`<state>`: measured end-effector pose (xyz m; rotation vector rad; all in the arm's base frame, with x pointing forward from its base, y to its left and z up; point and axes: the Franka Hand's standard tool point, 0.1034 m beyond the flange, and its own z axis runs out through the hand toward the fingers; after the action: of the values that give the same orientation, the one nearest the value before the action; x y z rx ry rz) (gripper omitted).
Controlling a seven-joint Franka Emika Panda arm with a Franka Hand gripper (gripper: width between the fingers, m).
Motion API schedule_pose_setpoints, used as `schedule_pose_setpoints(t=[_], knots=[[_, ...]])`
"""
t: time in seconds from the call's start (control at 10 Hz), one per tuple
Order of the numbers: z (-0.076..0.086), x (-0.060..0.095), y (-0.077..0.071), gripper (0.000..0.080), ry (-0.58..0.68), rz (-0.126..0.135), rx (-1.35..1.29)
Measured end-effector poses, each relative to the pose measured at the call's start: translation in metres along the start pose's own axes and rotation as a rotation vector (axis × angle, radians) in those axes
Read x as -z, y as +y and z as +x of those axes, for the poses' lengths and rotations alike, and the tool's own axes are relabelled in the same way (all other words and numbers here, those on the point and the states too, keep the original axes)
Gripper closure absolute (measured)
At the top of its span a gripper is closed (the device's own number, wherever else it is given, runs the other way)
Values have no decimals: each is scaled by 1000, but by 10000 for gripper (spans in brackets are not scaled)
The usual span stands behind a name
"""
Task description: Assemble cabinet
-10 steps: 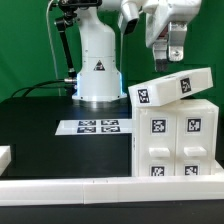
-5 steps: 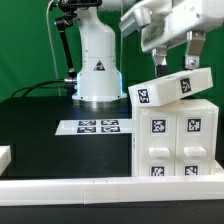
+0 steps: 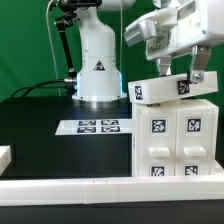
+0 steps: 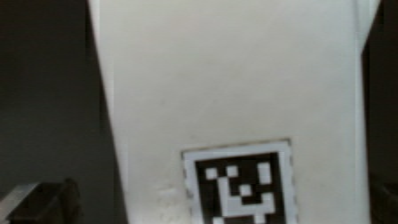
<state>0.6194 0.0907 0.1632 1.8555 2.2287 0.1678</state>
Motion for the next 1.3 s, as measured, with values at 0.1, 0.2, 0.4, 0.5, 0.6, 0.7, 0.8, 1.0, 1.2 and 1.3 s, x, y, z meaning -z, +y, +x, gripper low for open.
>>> schedule_pose_setpoints(t=[0.1,0.2,0.4,0.5,0.6,0.7,0.8,1.0,1.2,1.3], knots=[[0,0,0,233,0,1,-4],[-2,-1,-1,233,-1,2,-10],[-5,-1,-1,230,-2,3,-24],[-5,-1,-1,230,-2,3,-49],[-5,-1,-1,230,-3,3,-50],[-5,-1,-1,230,-2,3,-60],[-5,-1,-1,230,-2,3,-163],[-5,-2,-2,229,2,-3,-377],[-3,-2,-3,229,12,-20,-578],[-1,-2,-2,229,22,-31,-705]])
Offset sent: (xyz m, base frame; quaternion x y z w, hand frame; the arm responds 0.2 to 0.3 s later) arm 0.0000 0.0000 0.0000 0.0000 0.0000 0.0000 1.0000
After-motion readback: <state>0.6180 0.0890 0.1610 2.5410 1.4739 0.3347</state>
